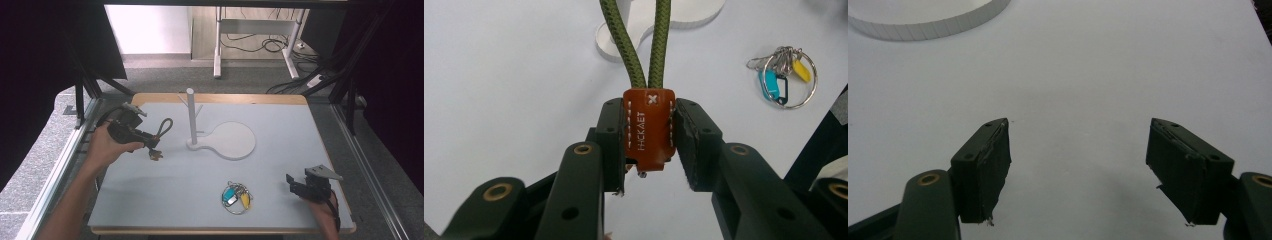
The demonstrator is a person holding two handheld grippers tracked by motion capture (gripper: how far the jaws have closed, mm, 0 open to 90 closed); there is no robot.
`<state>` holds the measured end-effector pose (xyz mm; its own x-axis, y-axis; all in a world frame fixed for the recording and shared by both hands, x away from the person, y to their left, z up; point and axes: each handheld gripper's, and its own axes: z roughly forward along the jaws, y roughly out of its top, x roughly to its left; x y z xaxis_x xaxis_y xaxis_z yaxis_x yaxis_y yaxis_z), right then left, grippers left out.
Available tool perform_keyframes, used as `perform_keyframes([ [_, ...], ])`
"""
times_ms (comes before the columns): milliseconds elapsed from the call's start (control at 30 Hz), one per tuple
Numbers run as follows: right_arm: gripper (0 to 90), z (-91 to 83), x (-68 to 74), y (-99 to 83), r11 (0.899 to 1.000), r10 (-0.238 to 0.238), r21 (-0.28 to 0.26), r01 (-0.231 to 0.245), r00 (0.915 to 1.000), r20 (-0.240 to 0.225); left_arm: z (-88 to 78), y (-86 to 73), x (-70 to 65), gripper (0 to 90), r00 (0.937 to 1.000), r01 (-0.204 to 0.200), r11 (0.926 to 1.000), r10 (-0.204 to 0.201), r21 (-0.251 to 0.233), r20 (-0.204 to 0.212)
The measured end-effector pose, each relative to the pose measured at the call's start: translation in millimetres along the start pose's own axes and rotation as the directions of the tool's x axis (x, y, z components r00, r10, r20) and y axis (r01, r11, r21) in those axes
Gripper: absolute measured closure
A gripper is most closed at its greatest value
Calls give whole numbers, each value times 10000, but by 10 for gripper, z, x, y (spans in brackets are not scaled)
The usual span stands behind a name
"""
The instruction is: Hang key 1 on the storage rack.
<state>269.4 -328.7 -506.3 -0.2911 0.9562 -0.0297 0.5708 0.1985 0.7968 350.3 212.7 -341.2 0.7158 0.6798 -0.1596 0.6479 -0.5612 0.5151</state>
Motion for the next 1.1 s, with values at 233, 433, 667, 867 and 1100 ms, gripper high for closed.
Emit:
perform_keyframes([
  [233,265,-22,-18,6,9999,62,-110,-61,10000,47,-13,83,38,667,10000,77,9999,-77,-108,-7],
  [433,267,-24,-23,7,9999,73,-121,-72,10000,56,-4,150,97,666,9997,178,9996,-174,-203,184],
  [667,267,-29,-26,8,9999,62,-91,-61,10000,44,-3,238,186,666,9989,401,9984,-392,-393,240],
  [867,267,-35,-26,9,9999,67,-90,-66,10000,70,1,354,224,666,9985,479,9974,-464,-537,294],
  [1100,267,-34,-29,6,10000,54,-59,-54,10000,55,2,439,243,666,9978,539,9965,-513,-635,417],
])
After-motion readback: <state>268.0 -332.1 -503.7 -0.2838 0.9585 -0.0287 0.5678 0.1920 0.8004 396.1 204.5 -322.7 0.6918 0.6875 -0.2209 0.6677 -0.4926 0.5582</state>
